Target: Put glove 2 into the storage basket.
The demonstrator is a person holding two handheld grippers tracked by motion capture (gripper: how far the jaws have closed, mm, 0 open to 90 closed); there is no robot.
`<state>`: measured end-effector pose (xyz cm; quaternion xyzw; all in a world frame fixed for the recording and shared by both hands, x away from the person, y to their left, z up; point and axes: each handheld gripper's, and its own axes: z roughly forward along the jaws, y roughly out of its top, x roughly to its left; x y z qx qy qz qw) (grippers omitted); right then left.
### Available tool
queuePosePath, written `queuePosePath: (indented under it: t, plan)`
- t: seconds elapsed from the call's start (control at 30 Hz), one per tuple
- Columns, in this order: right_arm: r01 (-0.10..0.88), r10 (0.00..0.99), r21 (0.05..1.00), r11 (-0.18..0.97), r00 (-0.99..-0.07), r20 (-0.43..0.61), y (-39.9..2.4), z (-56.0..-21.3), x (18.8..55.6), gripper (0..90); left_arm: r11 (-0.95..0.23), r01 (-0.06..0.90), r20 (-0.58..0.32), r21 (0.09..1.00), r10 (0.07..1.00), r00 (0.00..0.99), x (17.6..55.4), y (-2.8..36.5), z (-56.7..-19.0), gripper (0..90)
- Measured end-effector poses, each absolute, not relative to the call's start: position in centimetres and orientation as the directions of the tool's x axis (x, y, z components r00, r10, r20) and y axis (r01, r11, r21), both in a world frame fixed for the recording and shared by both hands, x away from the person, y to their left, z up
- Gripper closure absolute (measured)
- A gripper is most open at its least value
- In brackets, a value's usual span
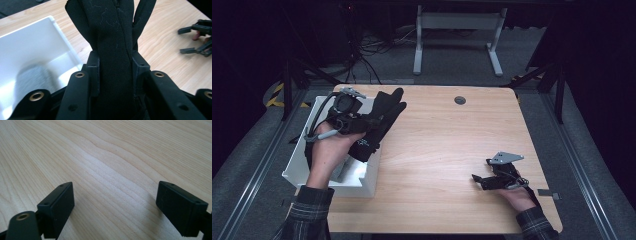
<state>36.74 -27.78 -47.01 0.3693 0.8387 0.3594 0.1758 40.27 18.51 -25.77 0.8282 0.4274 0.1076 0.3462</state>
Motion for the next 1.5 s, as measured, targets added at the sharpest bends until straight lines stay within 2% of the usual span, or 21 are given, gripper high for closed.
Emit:
queuePosePath:
  t: [0.33, 0.6, 1.03, 1.27, 1.3, 1.33, 1.5]
  plan:
    - [0.493, 0.746, 0.733, 0.469, -0.665, -0.031, -27.8, -47.0, 36.7, 15.4, -0.318, 0.687, -0.140, 0.653, 0.841, 0.523, 40.2, 22.7, -26.4, 67.4]
    - [0.493, 0.747, 0.733, 0.469, -0.664, -0.031, -27.8, -47.0, 36.7, 15.4, -0.256, 0.742, -0.170, 0.620, 0.879, 0.445, 40.8, 25.4, -28.4, 67.4]
    - [0.494, 0.747, 0.733, 0.468, -0.664, -0.031, -27.8, -47.0, 36.7, 15.4, -0.170, 0.835, -0.216, 0.524, 0.921, 0.324, 43.2, 28.6, -34.3, 66.7]
    - [0.494, 0.747, 0.733, 0.468, -0.664, -0.031, -27.8, -47.0, 36.7, 15.5, -0.162, 0.858, -0.226, 0.488, 0.926, 0.303, 43.9, 29.0, -36.7, 63.5]
    - [0.493, 0.747, 0.733, 0.468, -0.664, -0.031, -27.8, -47.0, 36.7, 15.5, -0.168, 0.858, -0.206, 0.485, 0.932, 0.299, 44.0, 28.9, -36.8, 63.5]
    - [0.493, 0.747, 0.733, 0.468, -0.664, -0.031, -27.8, -47.0, 36.7, 15.4, -0.176, 0.858, -0.191, 0.482, 0.935, 0.299, 44.0, 28.6, -36.9, 61.8]
    - [0.495, 0.749, 0.733, 0.467, -0.662, -0.030, -27.7, -47.0, 36.7, 15.4, -0.188, 0.865, -0.148, 0.465, 0.947, 0.285, 44.1, 28.2, -36.6, 40.6]
